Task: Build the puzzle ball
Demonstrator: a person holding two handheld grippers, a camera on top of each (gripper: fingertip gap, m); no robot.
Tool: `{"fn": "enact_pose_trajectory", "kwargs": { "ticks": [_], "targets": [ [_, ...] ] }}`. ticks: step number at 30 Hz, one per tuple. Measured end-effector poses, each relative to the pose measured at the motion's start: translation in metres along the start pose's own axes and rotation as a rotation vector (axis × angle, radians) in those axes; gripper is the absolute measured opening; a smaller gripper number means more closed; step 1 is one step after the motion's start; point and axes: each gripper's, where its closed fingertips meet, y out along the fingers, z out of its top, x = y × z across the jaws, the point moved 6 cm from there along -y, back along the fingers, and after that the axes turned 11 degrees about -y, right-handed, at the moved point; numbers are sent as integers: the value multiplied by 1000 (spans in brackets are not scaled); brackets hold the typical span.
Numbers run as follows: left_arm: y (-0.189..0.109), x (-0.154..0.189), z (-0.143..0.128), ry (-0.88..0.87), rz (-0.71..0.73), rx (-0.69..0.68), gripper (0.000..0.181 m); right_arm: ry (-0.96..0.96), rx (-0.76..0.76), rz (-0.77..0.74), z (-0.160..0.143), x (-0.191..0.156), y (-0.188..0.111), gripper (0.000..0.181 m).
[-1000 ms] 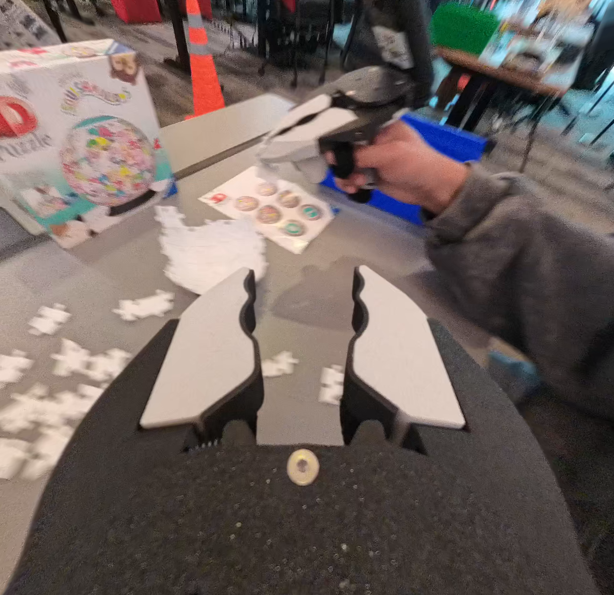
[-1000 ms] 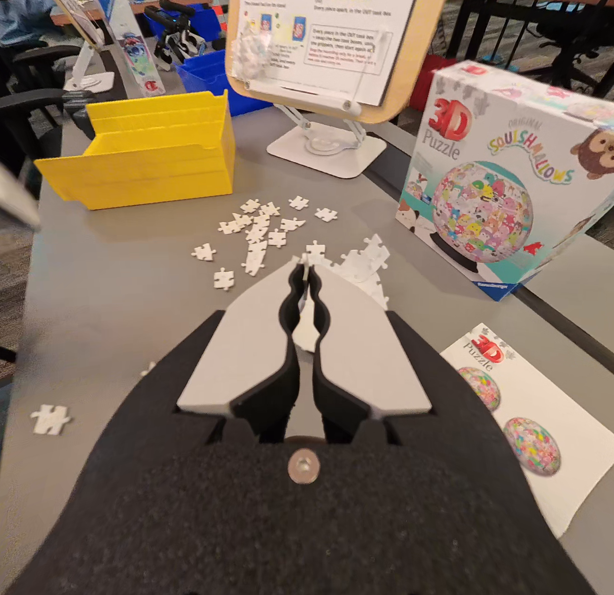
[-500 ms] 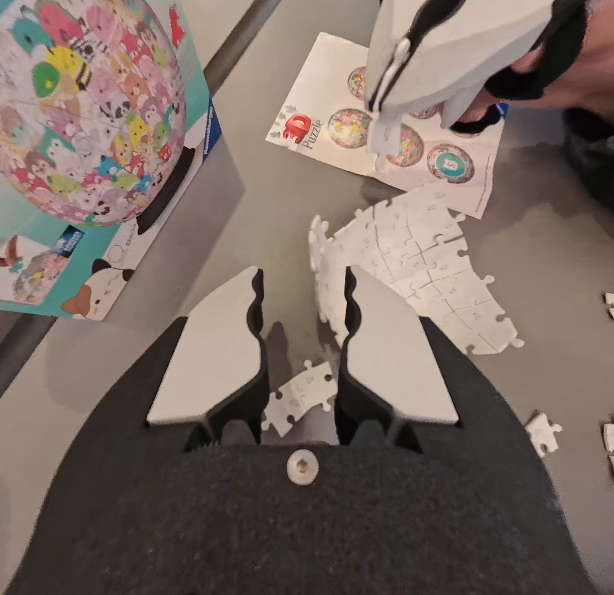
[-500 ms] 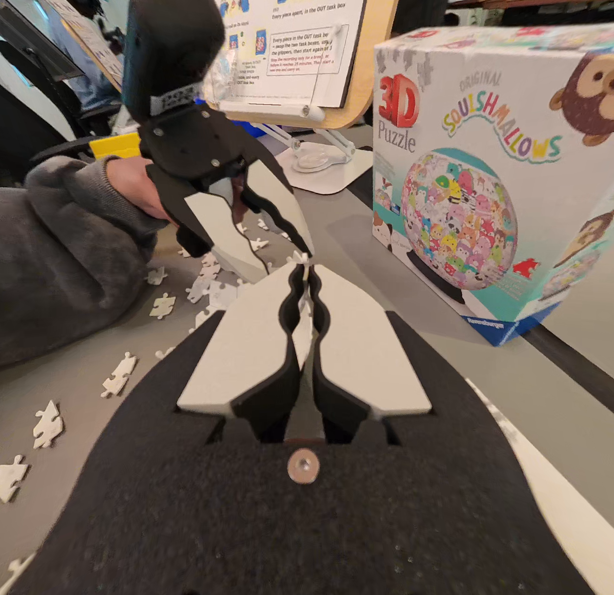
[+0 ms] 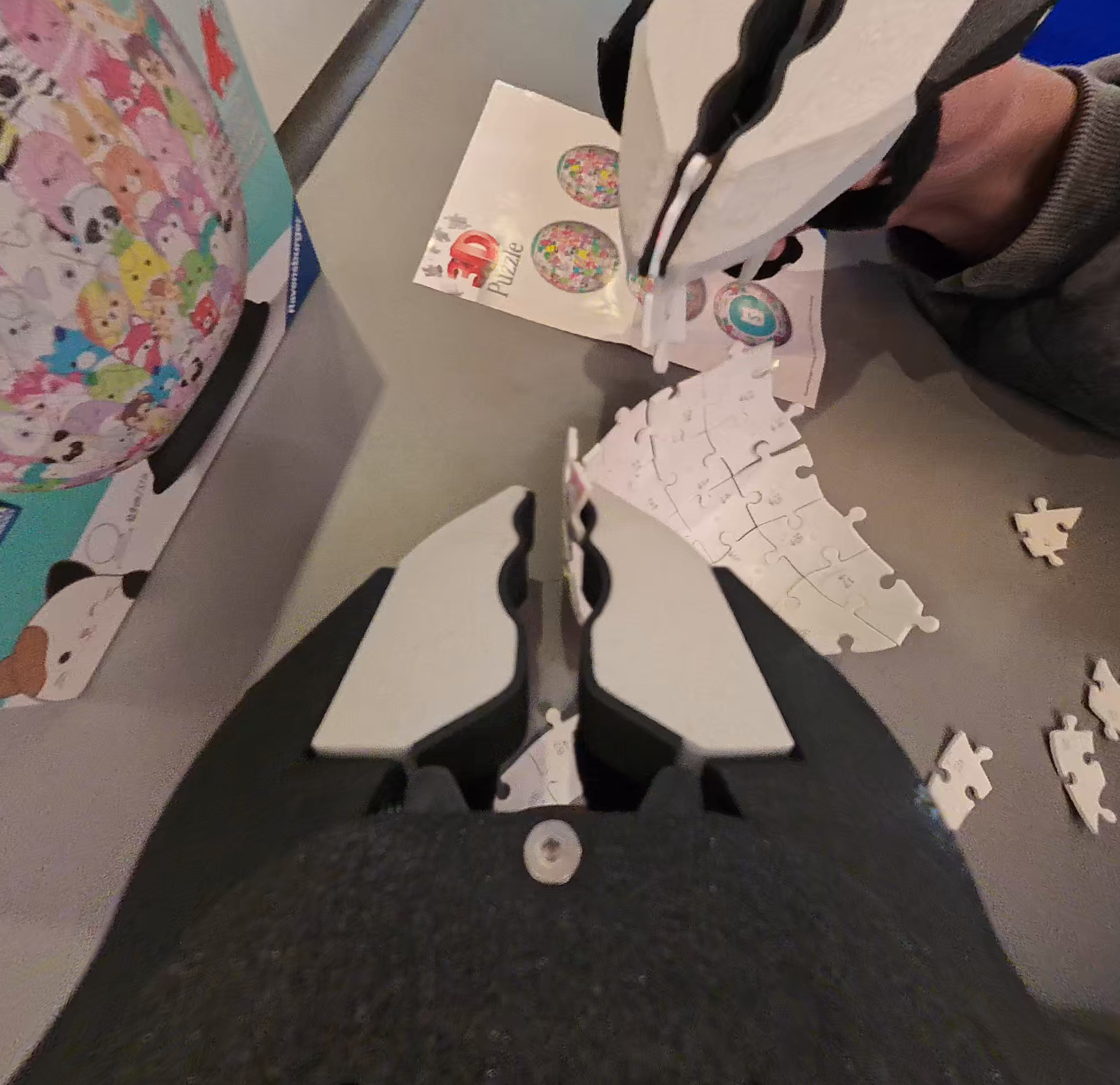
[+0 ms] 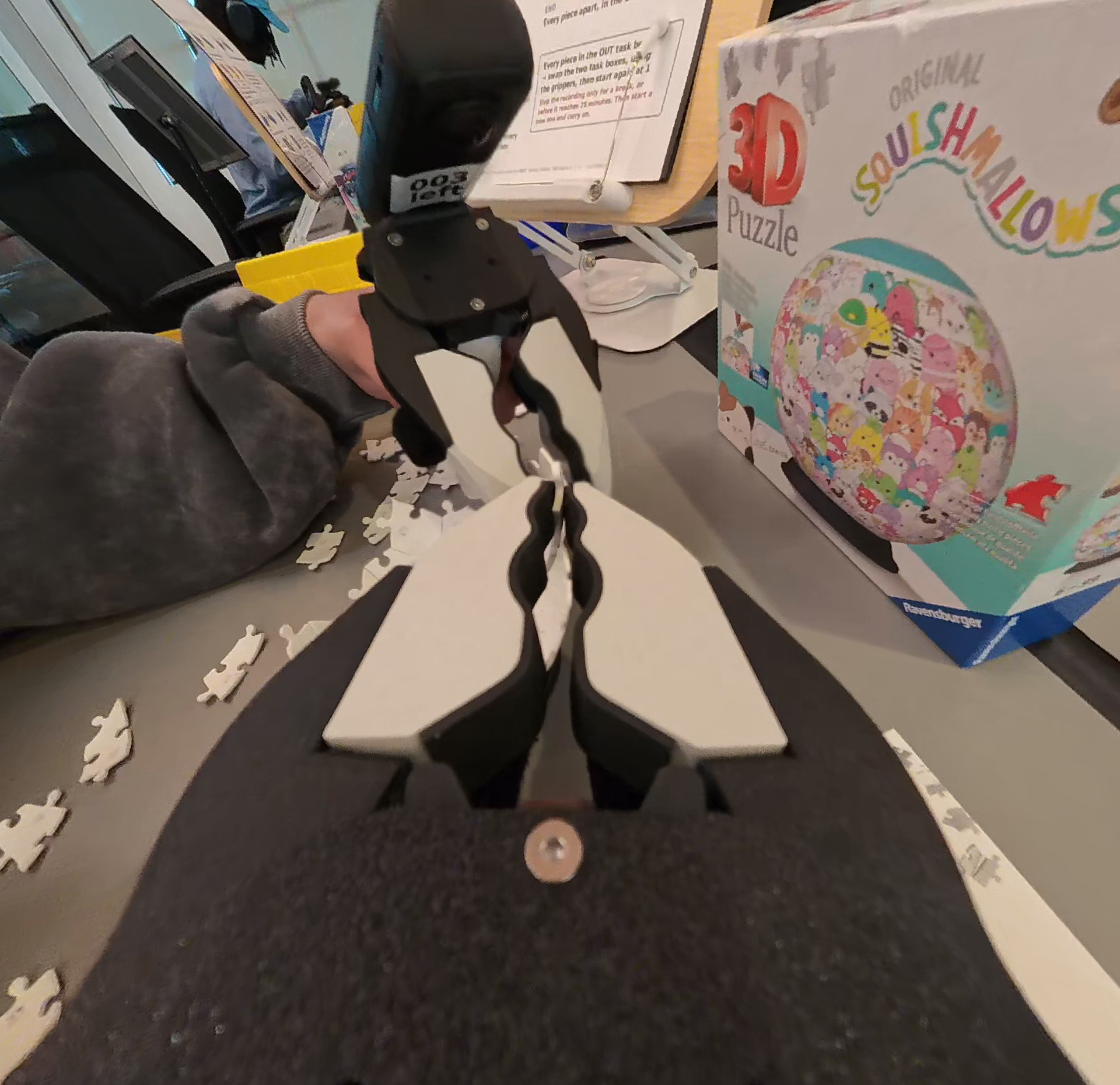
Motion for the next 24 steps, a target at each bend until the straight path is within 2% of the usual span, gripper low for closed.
{"fn": "enact_pose_trajectory", "kwargs": {
  "ticks": [1, 14, 24],
  "targets": [
    [1, 1, -1, 9, -9, -10, 3, -3, -3, -1, 0, -1, 1, 2],
    [1, 1, -7, -6, -8, -66, 2, 10, -87, 27, -17, 2, 17, 3],
    [4, -1, -10, -36, -44, -73, 2, -60, -214, 123, -21, 1, 35, 3]
  ]
}}
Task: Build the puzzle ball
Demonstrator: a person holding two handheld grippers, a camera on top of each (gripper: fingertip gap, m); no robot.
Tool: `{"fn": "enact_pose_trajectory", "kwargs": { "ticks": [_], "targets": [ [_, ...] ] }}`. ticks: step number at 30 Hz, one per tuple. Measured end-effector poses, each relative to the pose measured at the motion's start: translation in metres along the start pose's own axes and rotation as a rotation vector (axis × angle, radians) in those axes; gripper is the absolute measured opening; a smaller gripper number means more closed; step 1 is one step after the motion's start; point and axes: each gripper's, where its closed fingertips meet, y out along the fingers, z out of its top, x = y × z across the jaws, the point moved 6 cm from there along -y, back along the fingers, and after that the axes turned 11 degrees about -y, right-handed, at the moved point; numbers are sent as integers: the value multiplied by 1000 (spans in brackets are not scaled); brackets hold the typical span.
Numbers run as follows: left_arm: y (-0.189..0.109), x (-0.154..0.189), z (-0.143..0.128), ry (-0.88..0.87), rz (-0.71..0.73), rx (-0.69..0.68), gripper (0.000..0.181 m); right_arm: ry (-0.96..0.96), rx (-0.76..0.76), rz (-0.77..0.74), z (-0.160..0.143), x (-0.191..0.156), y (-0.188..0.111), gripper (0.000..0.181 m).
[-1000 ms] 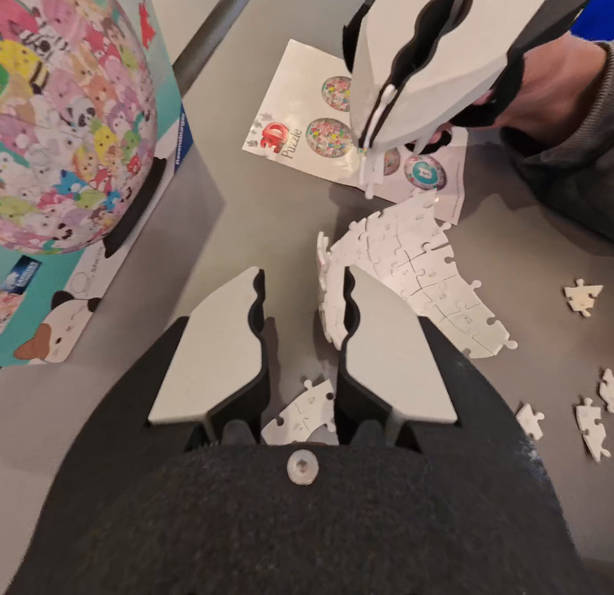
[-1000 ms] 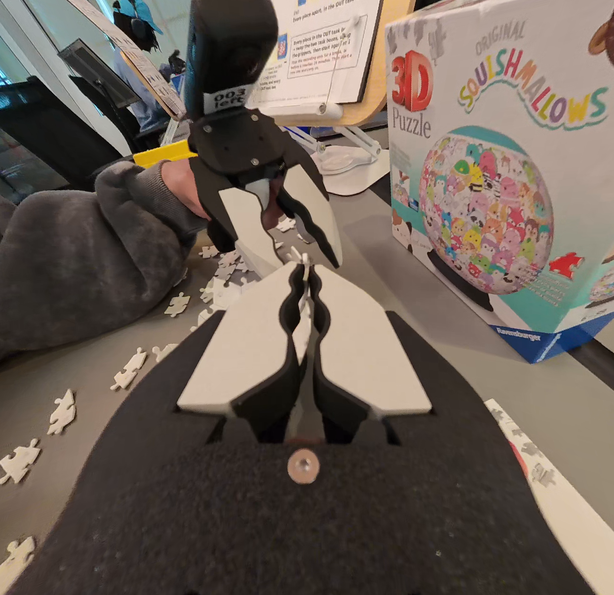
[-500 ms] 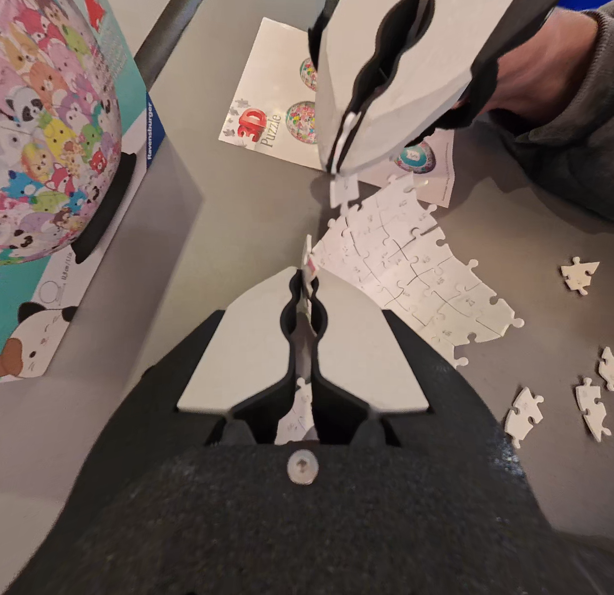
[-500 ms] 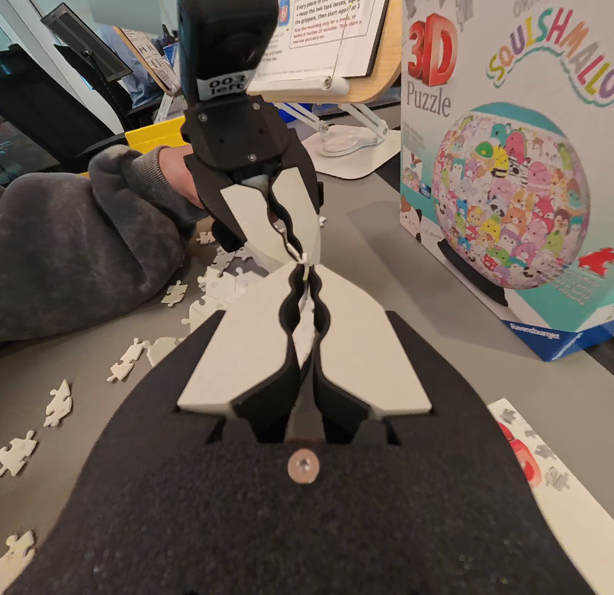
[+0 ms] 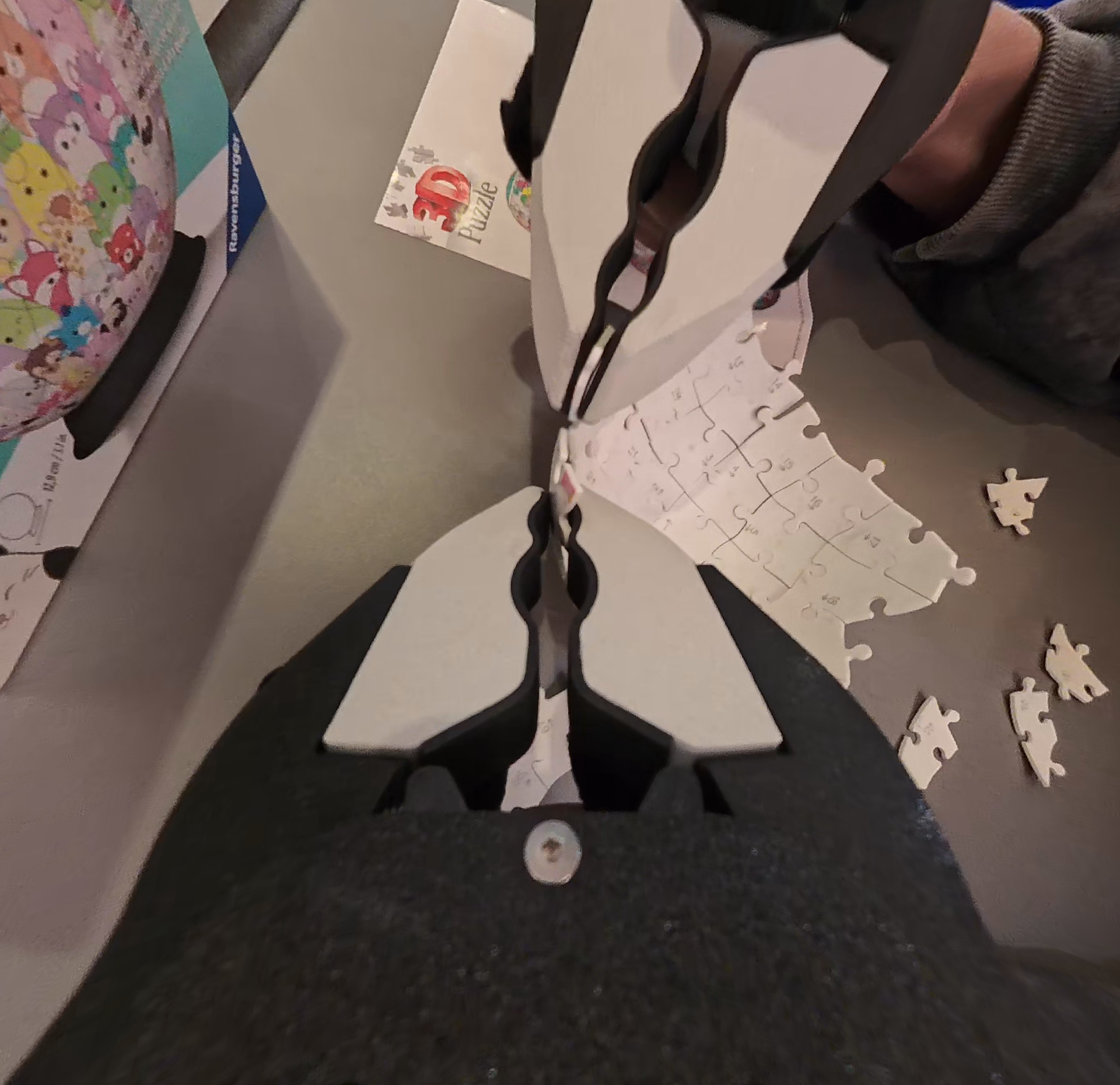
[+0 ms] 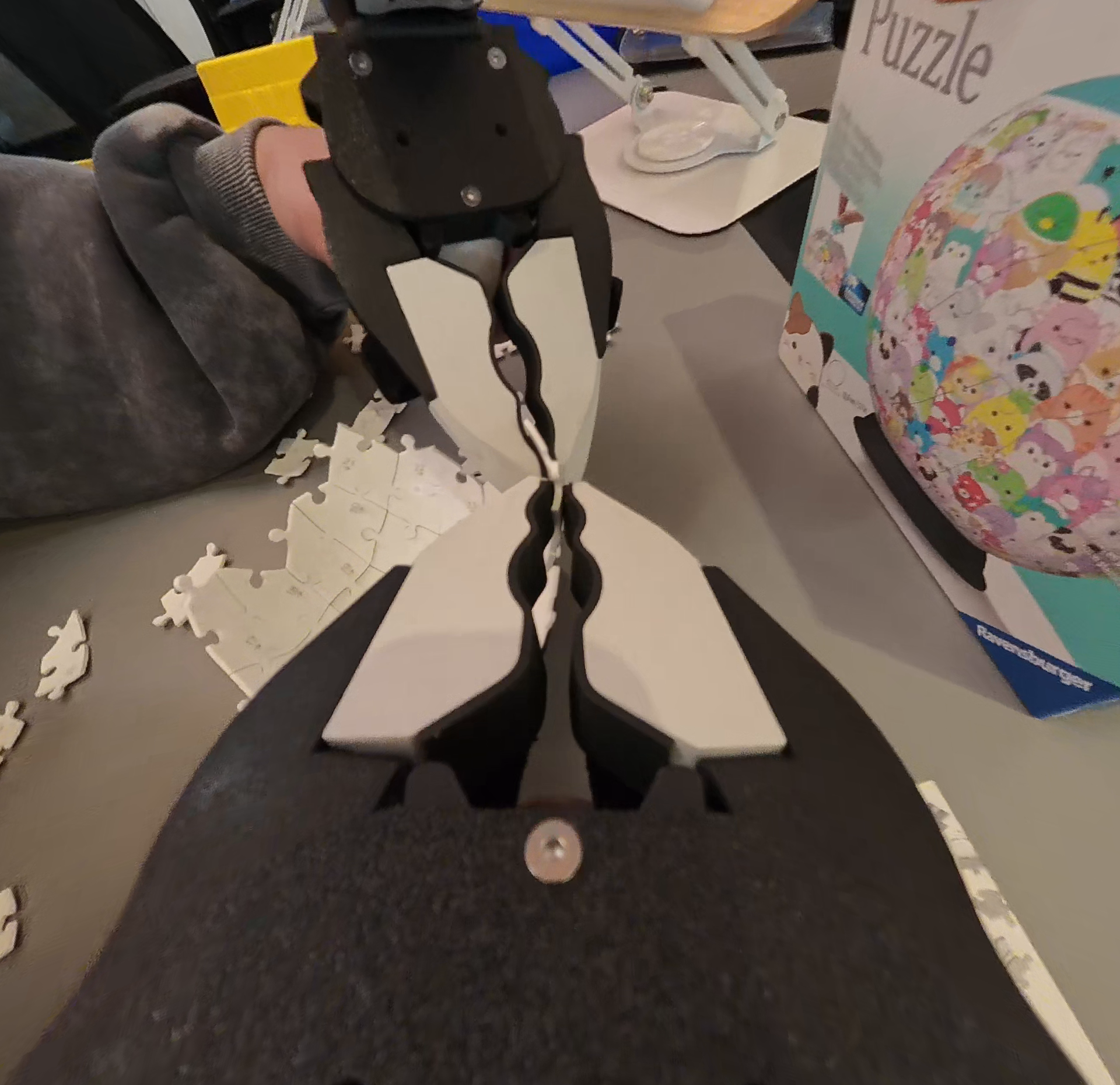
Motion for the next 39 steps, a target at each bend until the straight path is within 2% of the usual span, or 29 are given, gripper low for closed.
{"fn": "enact_pose_trajectory", "kwargs": {
  "ticks": [14, 19, 39],
  "targets": [
    [1, 0, -1, -1, -21, 3, 2, -74, -44, -7, -13, -4, 6, 3],
    [1, 1, -1, -2, -25, -6, 2, -126, -12, -24, -12, -6, 8, 3],
    [2, 0, -3, -11, -34, -19, 2, -132, -90, -46, -17, -5, 9, 10]
  ]
}}
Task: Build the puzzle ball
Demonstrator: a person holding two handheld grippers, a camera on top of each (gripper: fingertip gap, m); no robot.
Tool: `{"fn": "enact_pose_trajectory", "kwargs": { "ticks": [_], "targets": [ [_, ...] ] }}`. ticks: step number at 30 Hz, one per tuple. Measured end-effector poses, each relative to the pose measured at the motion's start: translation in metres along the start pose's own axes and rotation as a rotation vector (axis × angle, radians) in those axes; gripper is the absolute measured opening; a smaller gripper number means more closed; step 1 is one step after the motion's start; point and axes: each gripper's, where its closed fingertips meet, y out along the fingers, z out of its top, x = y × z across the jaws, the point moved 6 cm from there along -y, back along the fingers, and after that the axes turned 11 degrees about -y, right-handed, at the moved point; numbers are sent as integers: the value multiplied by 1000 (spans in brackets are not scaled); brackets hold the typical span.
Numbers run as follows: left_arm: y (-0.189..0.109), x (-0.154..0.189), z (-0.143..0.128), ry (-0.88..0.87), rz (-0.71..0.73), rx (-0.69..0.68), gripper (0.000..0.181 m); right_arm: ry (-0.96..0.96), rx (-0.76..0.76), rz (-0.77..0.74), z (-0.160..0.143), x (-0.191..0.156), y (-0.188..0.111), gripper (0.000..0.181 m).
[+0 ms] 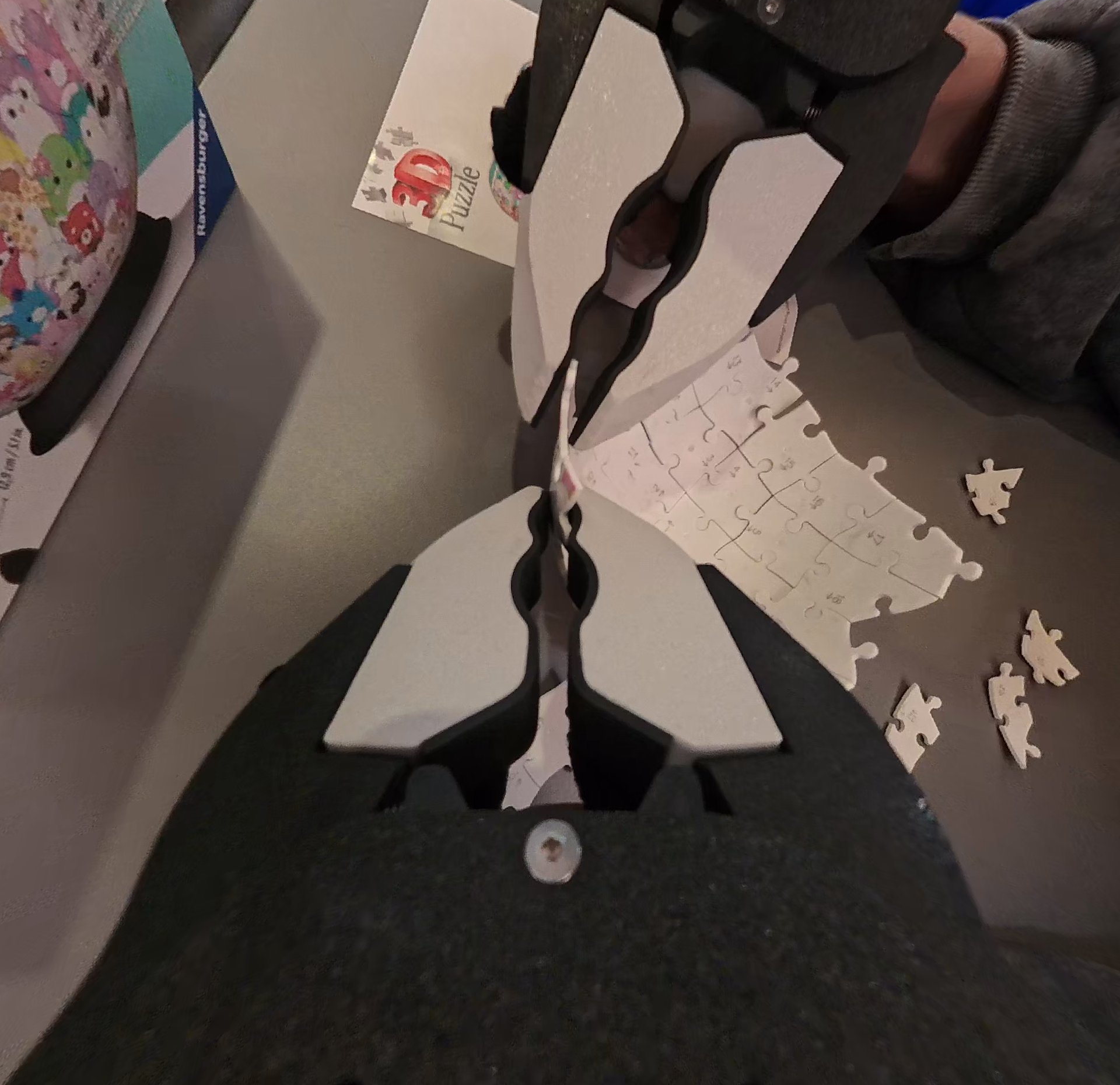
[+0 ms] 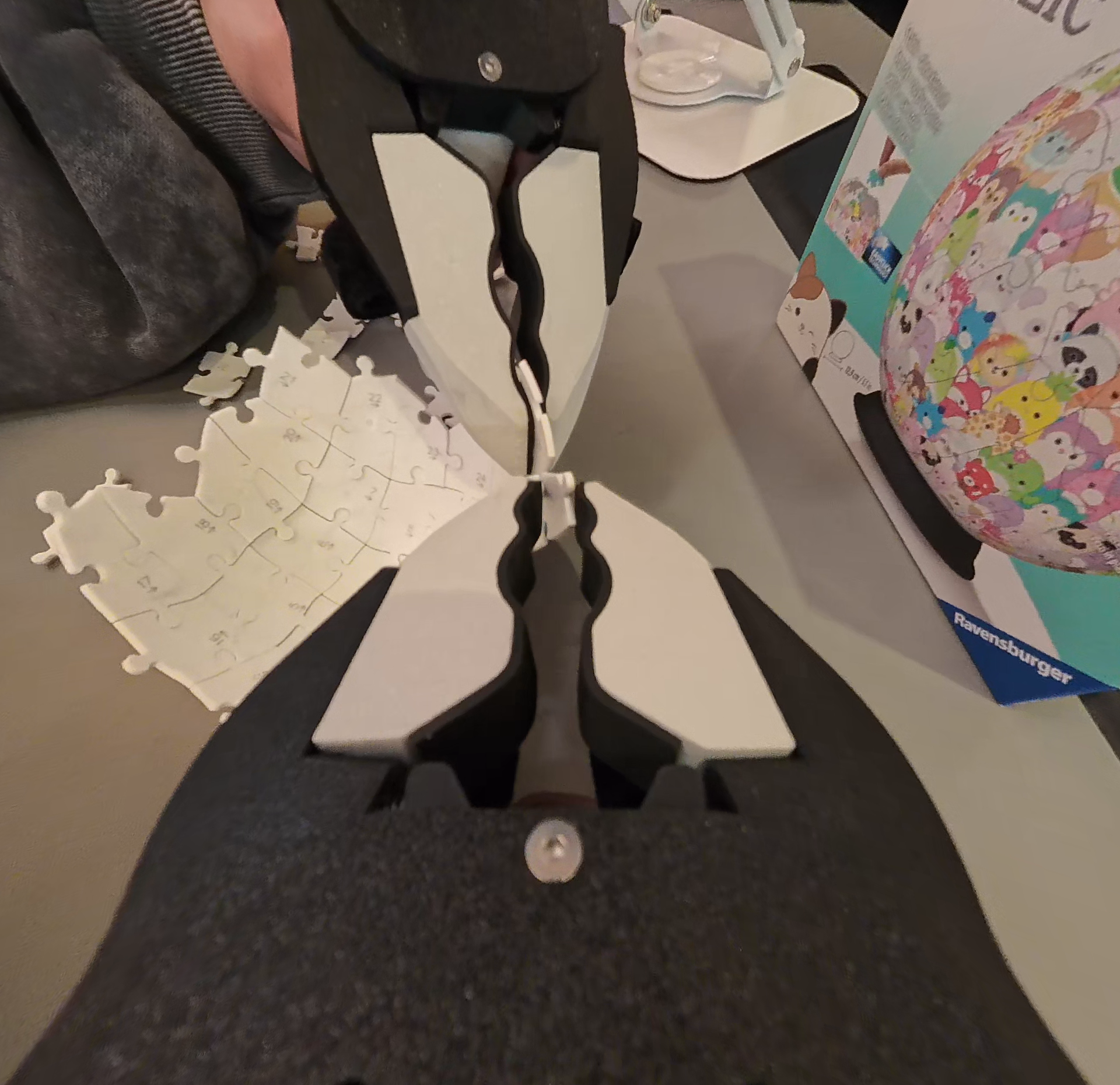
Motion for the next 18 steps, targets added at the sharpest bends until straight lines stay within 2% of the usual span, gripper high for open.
{"fn": "enact_pose_trajectory", "kwargs": {
  "ticks": [12, 15, 18],
  "targets": [
    [0, 1, 0, 10, 21, -18, 2, 31, -136, 15, -4, -1, -2, 13],
    [0, 1, 0, 9, 20, -18, 2, 22, -133, 11, -1, 0, -7, 11],
    [0, 1, 0, 9, 21, -19, 2, 24, -99, 7, 4, 1, -16, 17]
  ]
}}
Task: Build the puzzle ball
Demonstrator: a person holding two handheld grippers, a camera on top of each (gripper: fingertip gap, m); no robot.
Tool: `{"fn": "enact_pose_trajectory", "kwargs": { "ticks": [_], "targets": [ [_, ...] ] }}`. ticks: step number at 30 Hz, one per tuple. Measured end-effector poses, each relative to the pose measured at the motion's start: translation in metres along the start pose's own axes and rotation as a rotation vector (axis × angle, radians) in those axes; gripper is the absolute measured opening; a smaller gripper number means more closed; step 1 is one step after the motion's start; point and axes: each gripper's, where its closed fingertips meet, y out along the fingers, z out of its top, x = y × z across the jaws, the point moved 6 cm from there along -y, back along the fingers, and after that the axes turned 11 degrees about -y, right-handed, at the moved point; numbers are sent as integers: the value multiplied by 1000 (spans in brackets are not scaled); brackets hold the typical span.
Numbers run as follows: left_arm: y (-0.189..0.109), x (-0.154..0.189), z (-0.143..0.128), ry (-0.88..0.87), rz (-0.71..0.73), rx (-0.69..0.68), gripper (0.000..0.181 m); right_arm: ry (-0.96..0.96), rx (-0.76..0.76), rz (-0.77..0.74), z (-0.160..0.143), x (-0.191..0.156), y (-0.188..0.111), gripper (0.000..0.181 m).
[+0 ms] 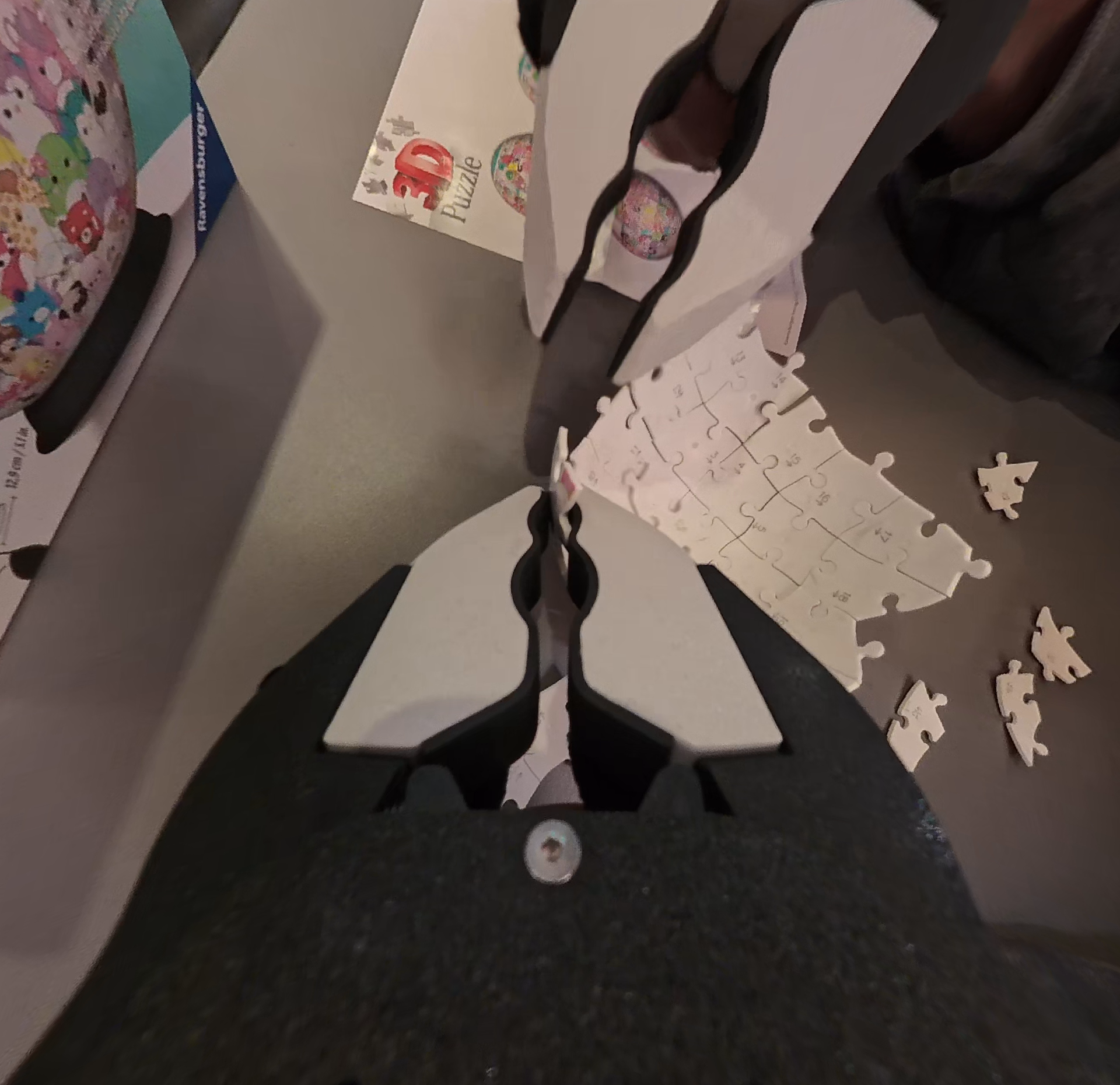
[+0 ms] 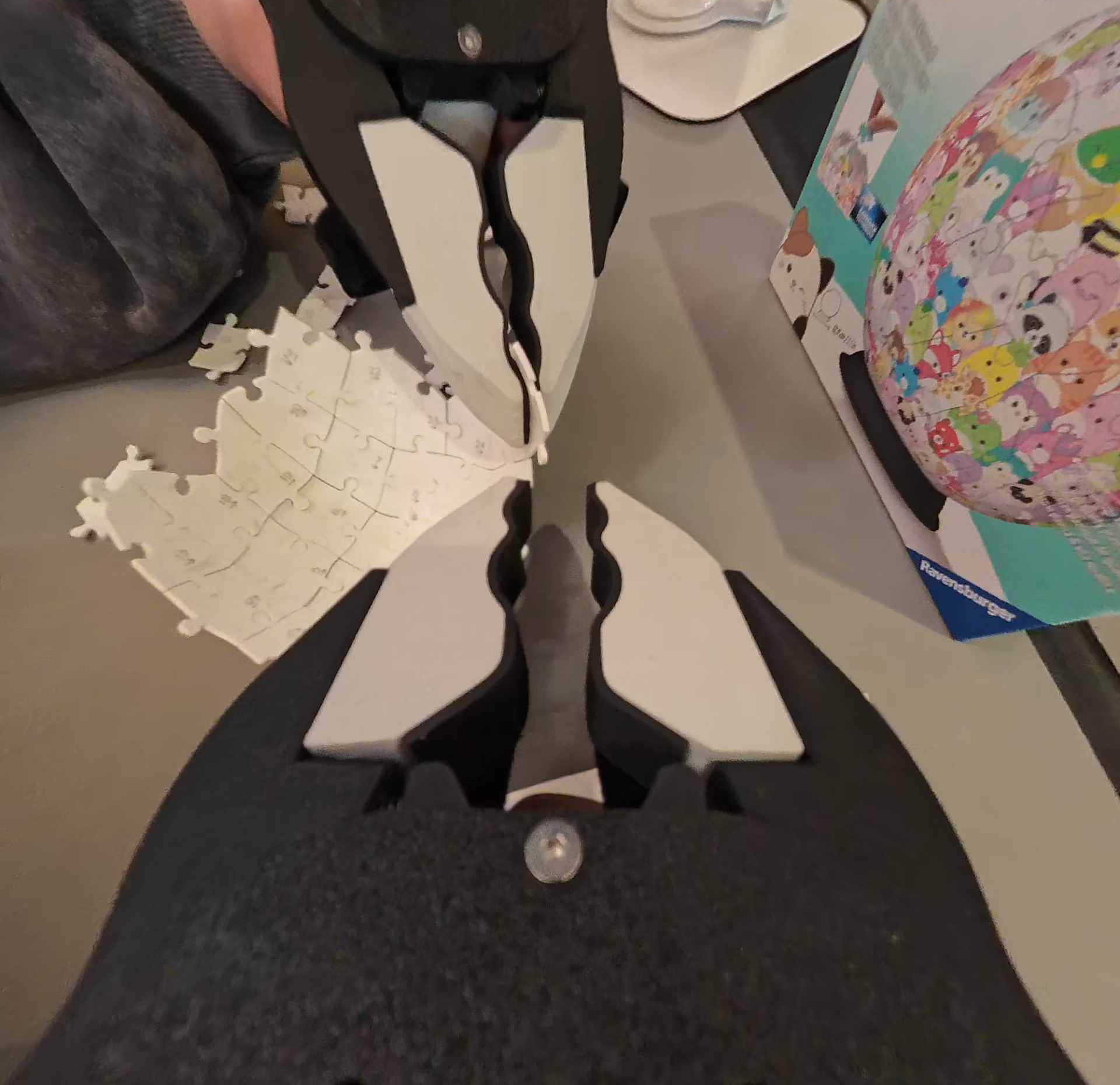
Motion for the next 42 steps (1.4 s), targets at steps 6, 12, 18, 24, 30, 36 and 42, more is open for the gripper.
{"fn": "enact_pose_trajectory", "kwargs": {
  "ticks": [6, 12, 18, 24, 30, 36, 42],
  "targets": [
    [0, 0, 0, 4, 6, -3, 2, 37, -84, 21, 9, -4, -24, 21],
    [-1, 0, 1, 0, 7, -1, 2, -80, -329, 202, 31, -49, -13, 30],
    [-2, -1, 1, -2, 10, 0, 2, -226, -582, 170, 19, -55, 20, 36],
    [-9, 4, 9, 41, 52, 38, 2, -262, -493, -20, 43, -39, -14, 33],
    [-13, 6, 12, 65, 97, 42, 2, -52, -252, -124, 42, -35, -48, 36],
    [-20, 6, 18, 105, 173, 71, 2, -164, -345, -6, 26, -62, -8, 37],
    [-25, 9, 20, 134, 214, 63, 2, -228, -392, -97, 23, -57, 14, 39]
  ]
}}
